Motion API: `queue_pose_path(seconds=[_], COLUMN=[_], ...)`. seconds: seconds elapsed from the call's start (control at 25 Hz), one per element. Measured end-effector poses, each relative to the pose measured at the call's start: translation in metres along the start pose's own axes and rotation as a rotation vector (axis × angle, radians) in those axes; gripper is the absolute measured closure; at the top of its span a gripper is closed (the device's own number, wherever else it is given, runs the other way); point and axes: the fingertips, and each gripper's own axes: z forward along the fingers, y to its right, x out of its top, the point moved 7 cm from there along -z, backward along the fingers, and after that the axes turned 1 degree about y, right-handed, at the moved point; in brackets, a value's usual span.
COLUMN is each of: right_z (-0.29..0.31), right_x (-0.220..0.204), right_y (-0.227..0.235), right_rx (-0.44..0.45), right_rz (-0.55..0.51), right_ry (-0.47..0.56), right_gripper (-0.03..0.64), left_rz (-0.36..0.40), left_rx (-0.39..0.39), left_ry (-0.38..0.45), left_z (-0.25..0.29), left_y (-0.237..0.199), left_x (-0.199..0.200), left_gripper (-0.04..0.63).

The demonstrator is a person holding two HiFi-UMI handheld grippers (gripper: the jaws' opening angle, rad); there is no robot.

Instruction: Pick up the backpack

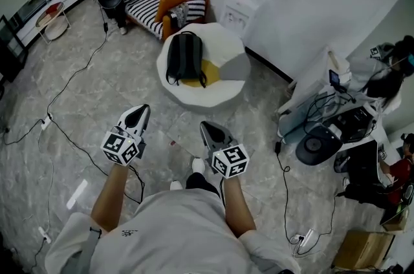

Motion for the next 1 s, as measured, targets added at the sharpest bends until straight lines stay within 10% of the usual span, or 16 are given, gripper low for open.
queue_pose_path(seconds=[1.0], right_z=[0.102], right_x=[0.015], right_y=[0.141], right_rx=[0.198], right_rz=[0.044], right_ry=[0.005], right_gripper=[0.611], left_rz=[-0.009], left_rx=[0.018], left_ry=[-0.025], left_z=[0.155], left_y=[-0.038], left_x=[-0.013], left_gripper=[0.594])
